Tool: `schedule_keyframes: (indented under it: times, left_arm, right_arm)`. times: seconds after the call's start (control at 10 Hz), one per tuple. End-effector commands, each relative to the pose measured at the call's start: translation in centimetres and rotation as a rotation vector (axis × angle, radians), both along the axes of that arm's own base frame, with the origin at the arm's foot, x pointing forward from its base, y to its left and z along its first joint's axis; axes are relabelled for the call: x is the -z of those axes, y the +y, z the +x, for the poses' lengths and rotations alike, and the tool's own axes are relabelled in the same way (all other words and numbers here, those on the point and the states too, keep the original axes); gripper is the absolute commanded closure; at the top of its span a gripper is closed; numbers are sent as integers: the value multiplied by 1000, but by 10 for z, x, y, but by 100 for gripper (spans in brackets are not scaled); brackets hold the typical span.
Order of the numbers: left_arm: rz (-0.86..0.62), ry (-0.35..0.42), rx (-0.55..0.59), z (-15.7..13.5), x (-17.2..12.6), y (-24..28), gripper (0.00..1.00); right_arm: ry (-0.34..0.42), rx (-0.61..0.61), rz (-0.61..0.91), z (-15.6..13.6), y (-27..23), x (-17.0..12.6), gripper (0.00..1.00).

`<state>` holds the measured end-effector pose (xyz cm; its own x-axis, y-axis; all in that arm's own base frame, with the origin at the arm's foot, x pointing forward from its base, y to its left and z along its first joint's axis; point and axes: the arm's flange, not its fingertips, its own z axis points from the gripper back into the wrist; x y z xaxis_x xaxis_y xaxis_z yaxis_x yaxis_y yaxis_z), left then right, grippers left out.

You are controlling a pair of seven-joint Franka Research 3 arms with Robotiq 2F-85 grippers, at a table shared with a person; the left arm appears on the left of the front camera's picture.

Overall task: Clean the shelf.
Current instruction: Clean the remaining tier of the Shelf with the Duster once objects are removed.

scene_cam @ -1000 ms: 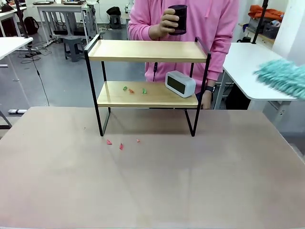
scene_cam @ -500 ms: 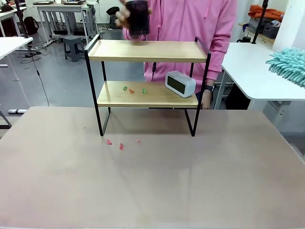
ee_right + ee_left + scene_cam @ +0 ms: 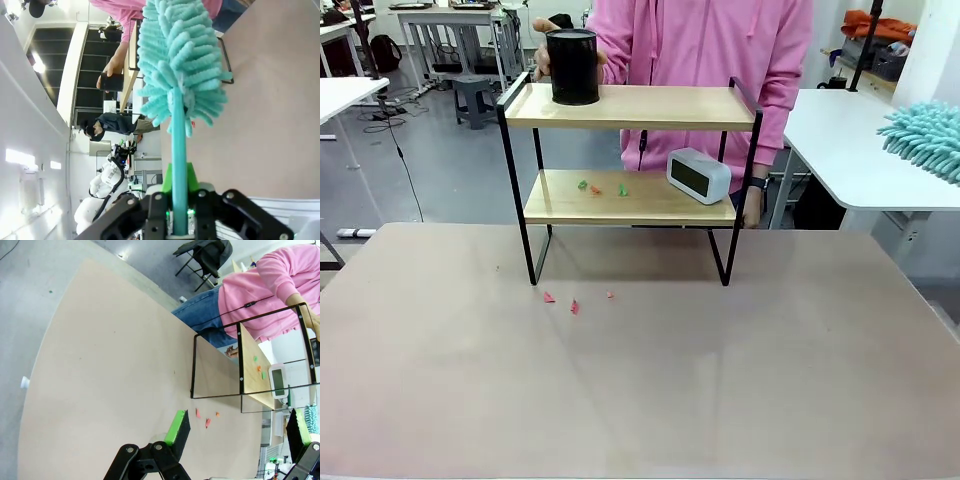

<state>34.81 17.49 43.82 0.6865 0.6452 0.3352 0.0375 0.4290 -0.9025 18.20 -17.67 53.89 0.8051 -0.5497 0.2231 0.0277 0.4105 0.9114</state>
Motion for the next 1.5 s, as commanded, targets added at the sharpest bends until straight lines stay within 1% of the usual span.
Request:
schedule_keyframes:
  times: [0.0,1.2,1.3,1.4]
  left_arm:
    - [-13,0,-1,0,-2,-1,0]
    - [-13,0,-1,0,-2,-1,0]
    - [-13,0,-1,0,-2,-1,0]
    - [-13,0,-1,0,-2,-1,0]
  right_arm:
    - [3,-5,1,-2,0,1,89]
    - [0,0,0,0,0,0,89]
    - [24,-56,-115,7,23,-4,89]
    - [22,-207,-189,26,64,-8,89]
